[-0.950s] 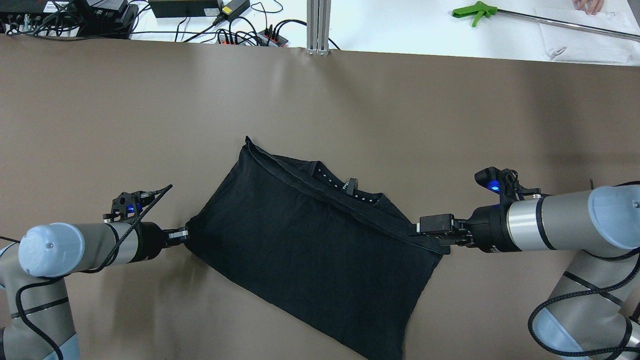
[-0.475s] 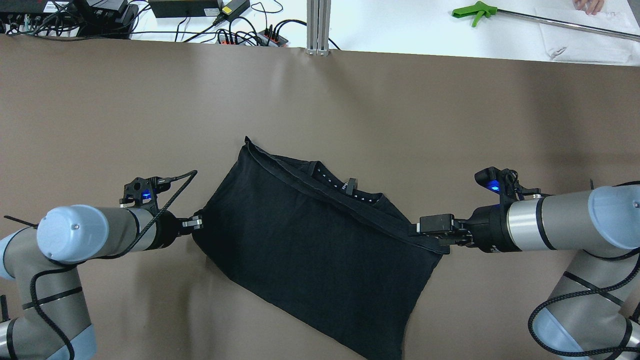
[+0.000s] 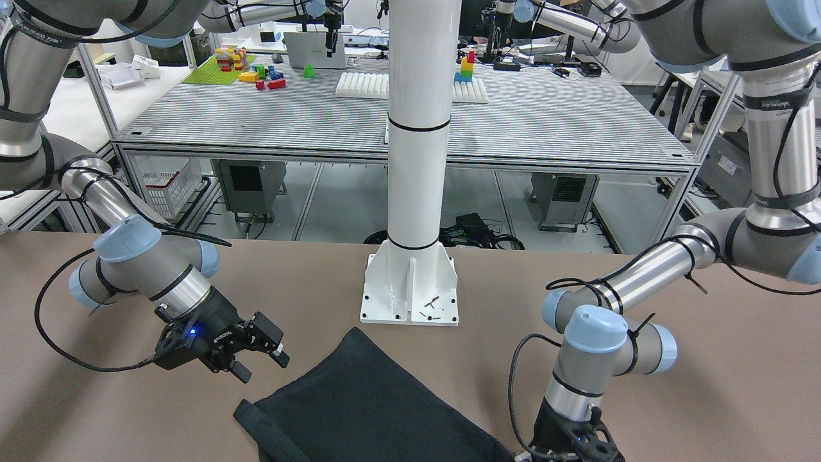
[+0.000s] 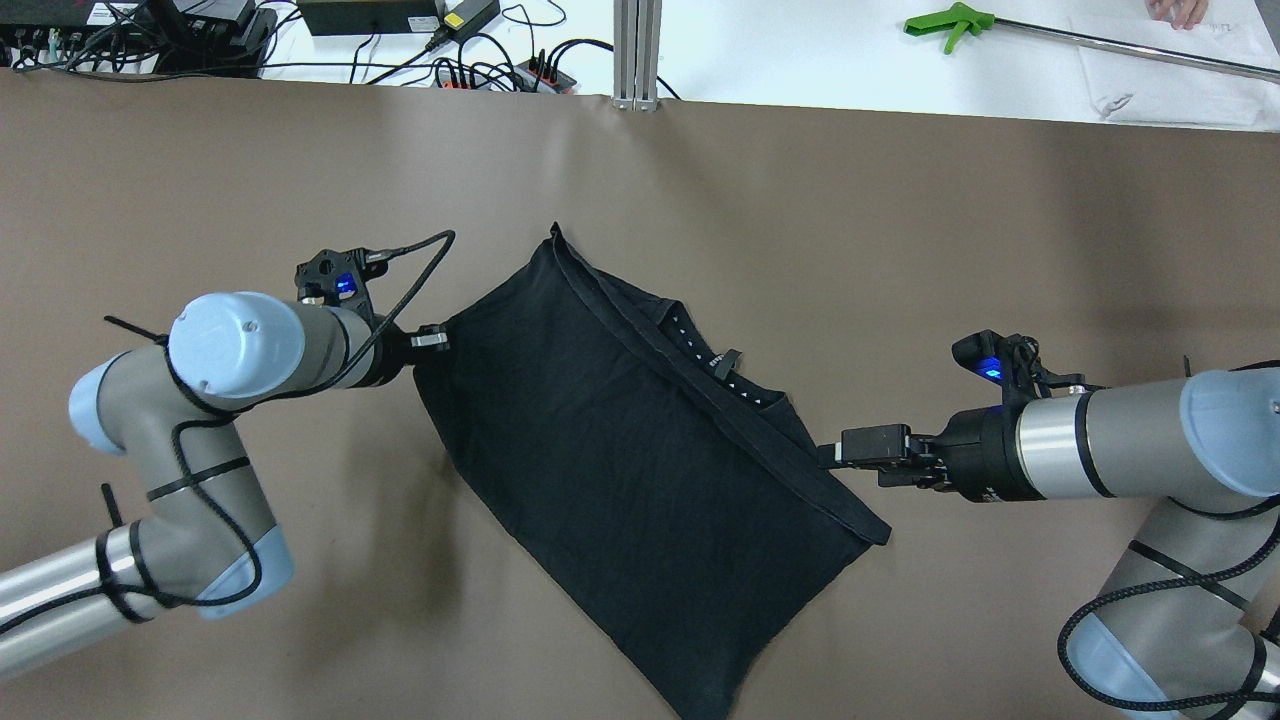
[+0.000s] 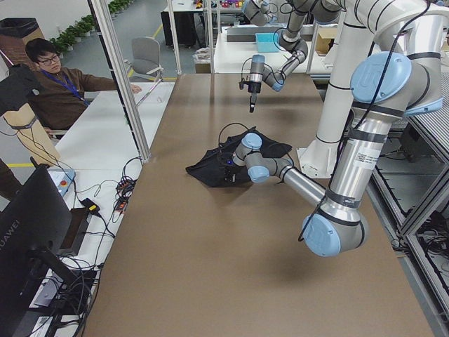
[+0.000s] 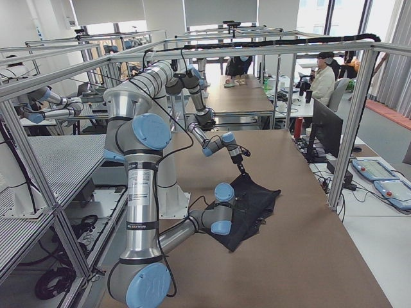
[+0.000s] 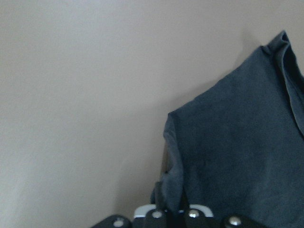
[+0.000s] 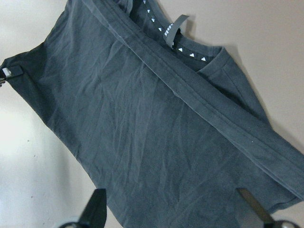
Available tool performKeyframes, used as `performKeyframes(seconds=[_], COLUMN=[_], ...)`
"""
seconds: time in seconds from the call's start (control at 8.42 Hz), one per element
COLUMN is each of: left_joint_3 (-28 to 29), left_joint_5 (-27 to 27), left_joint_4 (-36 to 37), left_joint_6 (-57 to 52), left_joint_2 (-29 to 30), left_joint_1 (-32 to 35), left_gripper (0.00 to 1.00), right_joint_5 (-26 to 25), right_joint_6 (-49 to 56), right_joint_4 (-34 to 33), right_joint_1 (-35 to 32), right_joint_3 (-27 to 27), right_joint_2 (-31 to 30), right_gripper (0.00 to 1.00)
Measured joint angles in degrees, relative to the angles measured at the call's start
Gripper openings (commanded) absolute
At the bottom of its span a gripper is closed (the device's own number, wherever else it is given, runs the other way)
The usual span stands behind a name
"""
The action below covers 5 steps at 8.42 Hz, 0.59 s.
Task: Fold clothes
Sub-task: 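Rotate the folded shirt with the left gripper pulling it farther from the robot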
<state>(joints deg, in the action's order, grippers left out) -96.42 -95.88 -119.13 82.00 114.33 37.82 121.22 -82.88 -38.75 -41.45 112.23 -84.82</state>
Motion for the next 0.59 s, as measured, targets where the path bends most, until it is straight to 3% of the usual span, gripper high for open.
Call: performKeyframes(seconds=[0.59], left_joint_3=[28.20], left_joint_5=[3.02], left_joint_4=[-4.16], left_joint_6=[-0.37], left_joint_2=[22.91], left_joint_1=[5.66], left_gripper=[0.00], right_joint_5=[-0.68], right_joint_6=[0.08], right_joint_4=[-0.01], right_joint_1=[-0.78], right_joint_3=[0.36], right_joint_2=[-0.32], right_gripper=[0.94])
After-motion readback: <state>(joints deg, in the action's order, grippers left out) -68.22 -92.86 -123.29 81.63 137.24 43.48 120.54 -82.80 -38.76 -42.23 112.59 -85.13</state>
